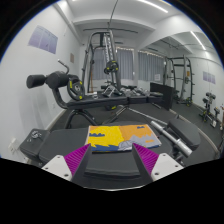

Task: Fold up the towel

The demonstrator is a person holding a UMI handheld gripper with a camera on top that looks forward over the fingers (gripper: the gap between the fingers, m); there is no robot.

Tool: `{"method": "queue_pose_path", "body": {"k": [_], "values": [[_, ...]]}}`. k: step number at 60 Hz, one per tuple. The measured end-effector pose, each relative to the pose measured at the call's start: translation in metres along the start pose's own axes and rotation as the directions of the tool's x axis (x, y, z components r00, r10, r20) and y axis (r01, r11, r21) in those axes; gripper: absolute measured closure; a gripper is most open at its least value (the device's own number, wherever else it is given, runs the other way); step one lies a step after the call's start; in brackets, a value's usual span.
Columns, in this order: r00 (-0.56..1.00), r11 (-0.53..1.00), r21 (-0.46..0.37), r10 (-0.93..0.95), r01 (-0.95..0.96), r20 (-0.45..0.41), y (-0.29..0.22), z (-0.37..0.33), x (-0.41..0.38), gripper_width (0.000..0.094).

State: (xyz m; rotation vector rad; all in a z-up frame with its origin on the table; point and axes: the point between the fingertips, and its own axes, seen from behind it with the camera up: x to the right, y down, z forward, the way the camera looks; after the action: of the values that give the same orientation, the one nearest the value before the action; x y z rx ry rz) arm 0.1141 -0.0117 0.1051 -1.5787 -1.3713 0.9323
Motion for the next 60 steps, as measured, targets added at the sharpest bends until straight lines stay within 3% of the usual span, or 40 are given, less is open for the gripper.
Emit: {"method": "queue_pose_path", "body": {"k": [14, 50, 56, 60], "values": [[0.994, 0.998, -0.019, -0.062, 0.064, 0.094, -0.004, 0.029, -0.097, 0.0082], [0.991, 0.973, -0.192, -0.118, 0.127, 0.061, 0.041, 0.216, -0.123, 0.0089], [0.990, 0.965, -0.226, -0.125, 0.136, 0.065, 0.050, 0.225, -0.123, 0.0212], [0.989, 0.959, -0.239, -0.142, 0.150, 0.048, 0.051, 0.227, -0.120, 0.0519]]}}
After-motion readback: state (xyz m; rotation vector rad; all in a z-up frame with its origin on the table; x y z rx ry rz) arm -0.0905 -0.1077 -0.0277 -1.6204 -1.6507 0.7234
